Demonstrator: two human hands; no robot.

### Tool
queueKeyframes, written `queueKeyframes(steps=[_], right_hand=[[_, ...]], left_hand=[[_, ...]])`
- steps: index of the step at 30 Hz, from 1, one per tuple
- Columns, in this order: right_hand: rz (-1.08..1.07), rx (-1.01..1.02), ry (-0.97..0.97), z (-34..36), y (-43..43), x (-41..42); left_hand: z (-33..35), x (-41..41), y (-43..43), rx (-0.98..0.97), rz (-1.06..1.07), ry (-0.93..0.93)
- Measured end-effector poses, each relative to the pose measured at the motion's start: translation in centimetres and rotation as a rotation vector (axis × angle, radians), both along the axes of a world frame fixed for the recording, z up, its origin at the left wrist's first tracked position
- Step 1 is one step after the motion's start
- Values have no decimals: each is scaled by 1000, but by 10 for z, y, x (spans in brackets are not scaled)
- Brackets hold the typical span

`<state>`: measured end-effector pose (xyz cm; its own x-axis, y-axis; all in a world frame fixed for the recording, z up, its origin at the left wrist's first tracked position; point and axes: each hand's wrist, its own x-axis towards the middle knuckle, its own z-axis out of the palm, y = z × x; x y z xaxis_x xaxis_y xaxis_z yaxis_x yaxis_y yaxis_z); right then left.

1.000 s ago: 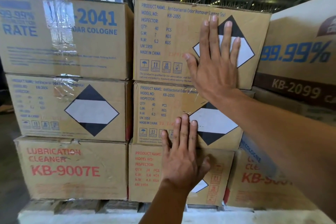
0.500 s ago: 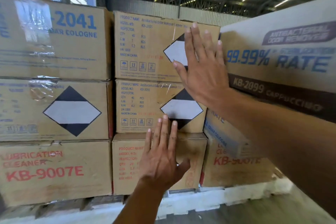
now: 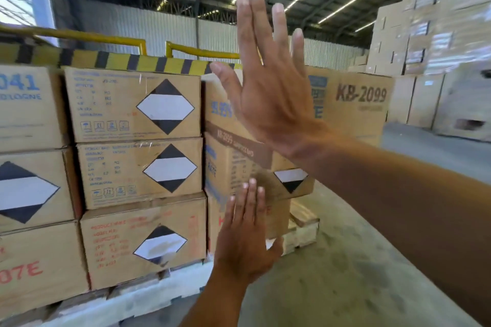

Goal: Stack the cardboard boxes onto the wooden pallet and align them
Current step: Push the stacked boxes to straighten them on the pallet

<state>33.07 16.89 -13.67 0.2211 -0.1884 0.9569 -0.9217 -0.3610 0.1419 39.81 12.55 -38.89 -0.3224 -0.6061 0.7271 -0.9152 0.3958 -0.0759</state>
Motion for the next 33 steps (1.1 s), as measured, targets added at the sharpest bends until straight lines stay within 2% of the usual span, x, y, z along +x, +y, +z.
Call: queueKeyframes(steps=[5, 8, 12, 20, 26, 30, 33], right_hand=[[49, -11, -7, -14, 7, -86], [47, 55, 28, -32, -2, -130], [121, 125, -36, -53, -23, -167], [181, 124, -63, -79, -68, -174], [154, 10, -105, -87, -106, -150], [156, -25, -96, -88, -134, -137], [120, -21, -83, -86, -159, -128]], left_hand=[[20, -76, -1, -1, 122, -35], [29, -109, -6, 3, 211, -2], [36, -143, -11, 92, 319, 11], [29, -136, -50, 103, 439, -65], [16, -112, -98, 130, 487, -97], [-1, -94, -123, -24, 483, -51], [-5, -87, -139, -59, 445, -31]])
